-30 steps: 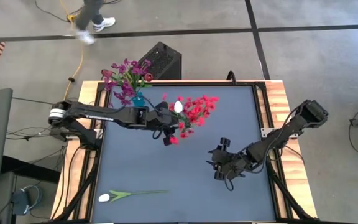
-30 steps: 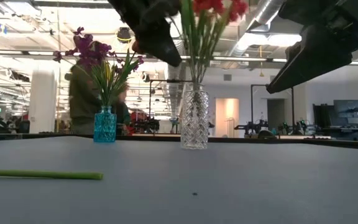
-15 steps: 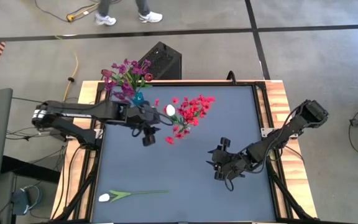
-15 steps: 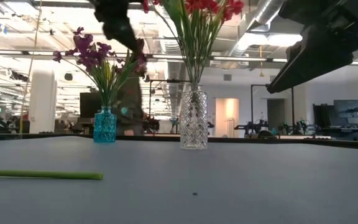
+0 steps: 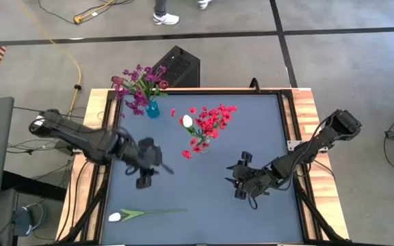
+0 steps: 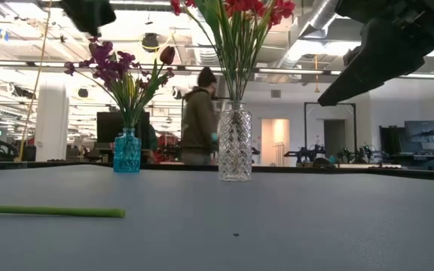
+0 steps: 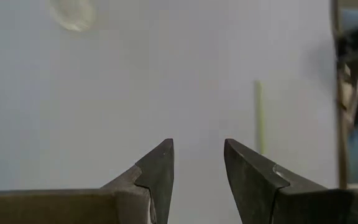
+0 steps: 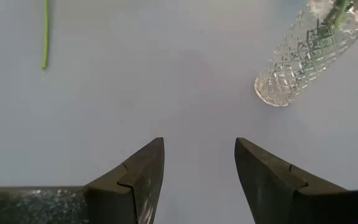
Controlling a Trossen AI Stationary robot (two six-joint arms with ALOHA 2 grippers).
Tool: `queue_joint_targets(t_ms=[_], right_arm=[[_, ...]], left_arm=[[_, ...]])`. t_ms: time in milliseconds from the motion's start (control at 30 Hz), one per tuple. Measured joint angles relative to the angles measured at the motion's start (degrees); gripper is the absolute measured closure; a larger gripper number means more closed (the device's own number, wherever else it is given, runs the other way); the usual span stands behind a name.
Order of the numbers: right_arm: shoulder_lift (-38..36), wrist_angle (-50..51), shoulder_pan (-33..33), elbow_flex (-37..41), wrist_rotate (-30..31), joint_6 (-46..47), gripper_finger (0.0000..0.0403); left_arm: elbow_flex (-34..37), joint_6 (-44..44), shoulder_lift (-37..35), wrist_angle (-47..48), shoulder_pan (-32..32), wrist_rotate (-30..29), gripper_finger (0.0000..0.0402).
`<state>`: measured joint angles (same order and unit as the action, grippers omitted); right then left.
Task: Sort flowers into vase by color
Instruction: Put the white tulip into the transparent vase
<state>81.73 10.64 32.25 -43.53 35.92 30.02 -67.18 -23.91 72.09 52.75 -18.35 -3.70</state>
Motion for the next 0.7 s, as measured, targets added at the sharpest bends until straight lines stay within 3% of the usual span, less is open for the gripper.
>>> queue_joint_targets(t_ms=[367,600,700], right_arm=[[0.0,-3.6,0.0,0.0,-6.5,1.3,0.0182],[0.1,-7.5,0.7,0.0,-7.6,1.1,0.0182],[0.1,-7.4,1.7,0.0,-7.6,1.2,0.0182]], left_arm=[[8.9,-18.1,6.5,-11.3,-18.8,-0.4,0.0272],[10.4,-20.5,16.6,-20.9,-24.5,-1.0,0.0272],[10.4,-20.4,20.8,-21.9,-25.1,1.4,0.0272]])
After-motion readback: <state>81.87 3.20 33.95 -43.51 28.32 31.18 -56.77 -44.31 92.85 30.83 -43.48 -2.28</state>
